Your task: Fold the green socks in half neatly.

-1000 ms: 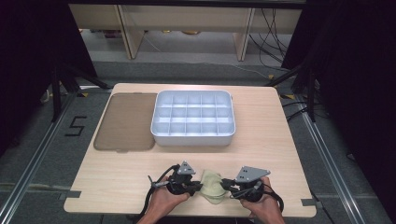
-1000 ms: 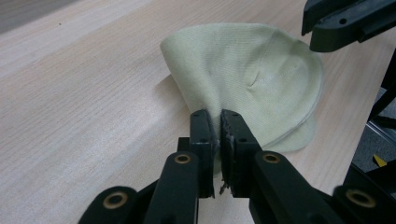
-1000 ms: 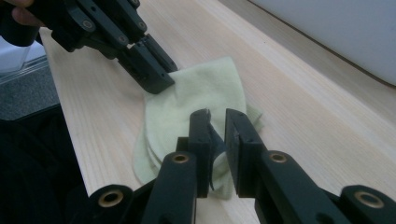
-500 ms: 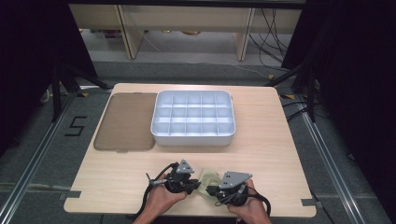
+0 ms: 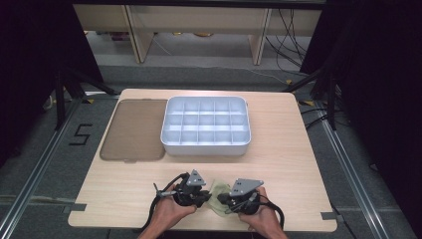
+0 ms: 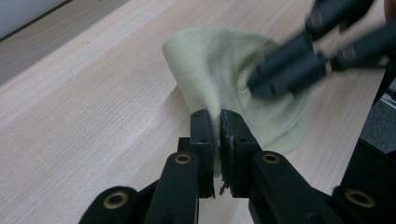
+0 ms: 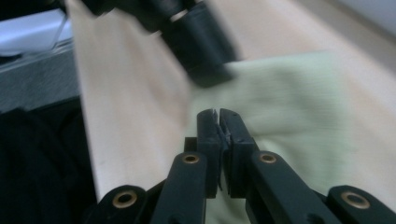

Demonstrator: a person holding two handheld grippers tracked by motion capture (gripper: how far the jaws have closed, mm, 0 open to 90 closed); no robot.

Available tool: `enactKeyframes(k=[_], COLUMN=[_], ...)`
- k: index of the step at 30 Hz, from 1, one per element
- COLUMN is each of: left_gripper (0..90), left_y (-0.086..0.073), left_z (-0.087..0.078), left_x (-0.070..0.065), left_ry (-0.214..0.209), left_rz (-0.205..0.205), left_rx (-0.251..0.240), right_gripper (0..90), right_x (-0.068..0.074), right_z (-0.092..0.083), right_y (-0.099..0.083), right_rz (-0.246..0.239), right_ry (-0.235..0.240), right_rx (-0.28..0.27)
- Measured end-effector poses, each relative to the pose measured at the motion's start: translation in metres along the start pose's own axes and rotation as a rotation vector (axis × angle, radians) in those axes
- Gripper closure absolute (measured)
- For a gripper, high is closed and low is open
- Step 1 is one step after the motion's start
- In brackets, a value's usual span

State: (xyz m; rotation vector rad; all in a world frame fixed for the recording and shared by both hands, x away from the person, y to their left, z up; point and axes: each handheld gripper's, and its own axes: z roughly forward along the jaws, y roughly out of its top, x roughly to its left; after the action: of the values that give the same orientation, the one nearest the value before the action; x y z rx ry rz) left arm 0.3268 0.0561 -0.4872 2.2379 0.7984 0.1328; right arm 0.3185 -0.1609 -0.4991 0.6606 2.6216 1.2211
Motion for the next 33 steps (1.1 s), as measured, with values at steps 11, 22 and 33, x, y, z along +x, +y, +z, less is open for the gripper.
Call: enactKeyframes(k=[11,22,33], left_gripper=[83.5,83.5,83.4], left_y=[0.004,0.005,0.007], left_z=[-0.001,-0.004,-0.009], left_x=[-0.008,-0.005,-0.005], left_ry=[0.026,0.048,0.065], left_rz=[0.031,0.032,0.059], left_rx=[0.0,-0.018,-0.03], right_gripper=[87.3,86.4,86.2], right_x=[-0.029,-0.02,-0.005], right_z=[0.003,-0.013,-0.016], right_y=[0.0,0.0,-0.012], right_rz=[0.071,0.06,0.05], right_ry=[-0.107,-0.079,-0.035], right_rx=[0.017,-0.003,0.071])
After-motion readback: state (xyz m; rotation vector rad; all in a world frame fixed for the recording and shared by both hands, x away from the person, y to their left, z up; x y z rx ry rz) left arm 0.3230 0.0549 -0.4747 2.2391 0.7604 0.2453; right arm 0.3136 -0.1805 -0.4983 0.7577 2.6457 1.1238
